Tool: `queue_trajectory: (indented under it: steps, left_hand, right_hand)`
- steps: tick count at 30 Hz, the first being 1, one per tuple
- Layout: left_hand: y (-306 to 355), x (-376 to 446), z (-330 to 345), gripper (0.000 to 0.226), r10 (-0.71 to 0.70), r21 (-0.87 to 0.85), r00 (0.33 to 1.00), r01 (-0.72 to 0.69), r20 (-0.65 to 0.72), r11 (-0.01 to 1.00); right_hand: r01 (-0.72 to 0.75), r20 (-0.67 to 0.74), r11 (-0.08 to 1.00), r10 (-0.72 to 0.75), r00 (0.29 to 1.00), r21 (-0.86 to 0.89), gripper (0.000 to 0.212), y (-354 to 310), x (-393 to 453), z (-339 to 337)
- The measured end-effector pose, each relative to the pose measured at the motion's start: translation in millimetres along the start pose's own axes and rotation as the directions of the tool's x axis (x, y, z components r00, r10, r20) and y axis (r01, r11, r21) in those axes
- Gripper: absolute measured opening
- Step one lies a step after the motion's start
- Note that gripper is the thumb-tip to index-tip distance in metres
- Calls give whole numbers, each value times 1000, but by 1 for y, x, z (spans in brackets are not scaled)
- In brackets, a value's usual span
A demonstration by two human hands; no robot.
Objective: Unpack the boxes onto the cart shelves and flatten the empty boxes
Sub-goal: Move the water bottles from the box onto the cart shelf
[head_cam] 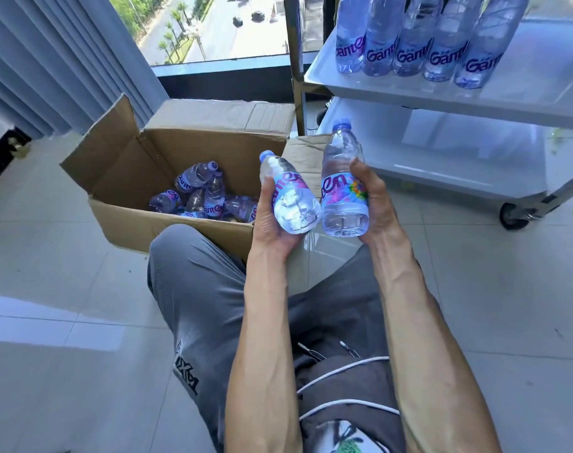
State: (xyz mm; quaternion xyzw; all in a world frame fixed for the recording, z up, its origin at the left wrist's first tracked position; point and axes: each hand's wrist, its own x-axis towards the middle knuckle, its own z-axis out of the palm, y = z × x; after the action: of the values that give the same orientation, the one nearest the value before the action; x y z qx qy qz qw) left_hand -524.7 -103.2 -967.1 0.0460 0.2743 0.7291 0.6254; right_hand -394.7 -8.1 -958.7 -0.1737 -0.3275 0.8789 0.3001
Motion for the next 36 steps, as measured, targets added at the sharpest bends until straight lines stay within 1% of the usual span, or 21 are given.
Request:
queue_trajectory:
  steps: [3, 5, 7, 10, 11, 12, 14, 15, 17, 18, 19, 21, 22, 23, 24, 26, 27, 28, 31, 33, 36]
  left_hand:
    - [4, -4, -3, 37, -8, 81, 1000, 10, -24, 997]
    - [6, -5, -4, 34, 6, 140, 999, -1, -36, 990]
    - [5, -7, 1, 34, 2, 164, 999, 5, -42, 986]
    - [-1, -10, 8, 55, -8, 178, 997, 22, -78, 984]
    - [-2, -10, 9, 61, -16, 167, 998, 27, -64, 986]
    - [-2, -10, 10, 66, -11, 159, 999, 17, -41, 987]
    - [1, -8, 11, 77, 22, 178, 1000, -22, 2, 984]
    - [4, -8, 13, 86, 33, 192, 999, -34, 11, 981]
    - [6, -4, 15, 103, 49, 252, 998, -38, -37, 967]
    - [7, 0, 15, 103, 68, 293, 995, -42, -77, 955]
    - [6, 5, 17, 94, 95, 331, 989, -52, -114, 942]
    - [4, 20, 24, 69, 145, 414, 978, -70, -152, 907]
    - [1, 29, 29, 57, 185, 478, 967, -81, -177, 875]
    - [-3, 38, 35, 47, 228, 537, 952, -86, -203, 839]
    - [-9, 48, 41, 40, 262, 583, 939, -88, -222, 808]
    - [-26, 68, 57, 40, 295, 642, 928, -86, -226, 762]
    - [-36, 79, 64, 43, 304, 664, 929, -93, -209, 742]
    - [-45, 89, 74, 44, 318, 685, 931, -113, -181, 720]
    - [-72, 123, 110, 40, 378, 721, 922, -207, -83, 661]
    - [-87, 145, 138, 35, 421, 751, 907, -271, -9, 602]
    - [-107, 177, 182, 41, 464, 799, 884, -313, 48, 514]
  right_hand:
    - [-7, 41, 1000, 6, 999, 14, 44, -1, -2, -1]
    - [-21, 98, 998, 14, 995, 64, 36, -1, -4, -3]
    - [-23, 126, 997, 15, 992, 68, 36, -3, -4, -2]
    - [-62, 137, 997, 55, 989, 50, 42, -2, -6, -2]
    - [-65, 126, 998, 62, 990, 26, 48, -1, -6, -4]
    - [-56, 99, 998, 59, 993, -25, 55, 1, -6, -6]
    - [3, 72, 989, 8, 997, -148, 60, 2, -6, -7]
    - [30, 42, 979, -22, 999, -199, 66, 1, -7, -6]
    - [32, -65, 967, -50, 997, -255, 81, -3, -6, -9]
    - [41, -99, 968, -68, 993, -247, 79, -6, -5, -13]
    - [69, -109, 974, -95, 989, -217, 67, -10, -6, -17]
    - [122, -77, 980, -135, 988, -158, 34, -20, -8, -27]
    - [139, -71, 984, -148, 987, -115, 27, -27, -9, -33]
    - [156, -94, 984, -163, 982, -85, 29, -34, -11, -41]
    - [170, -133, 983, -179, 975, -74, 38, -42, -12, -48]
    - [202, -210, 977, -213, 954, -74, 62, -59, -14, -61]
    - [221, -249, 970, -239, 939, -99, 69, -68, -16, -69]
    - [236, -296, 961, -270, 916, -147, 69, -79, -18, -78]
    - [228, -449, 873, -427, 785, -431, 64, -118, -24, -105]
    - [188, -488, 784, -534, 690, -592, 63, -148, -23, -121]
    - [123, -502, 676, -643, 578, -726, 64, -193, -18, -142]
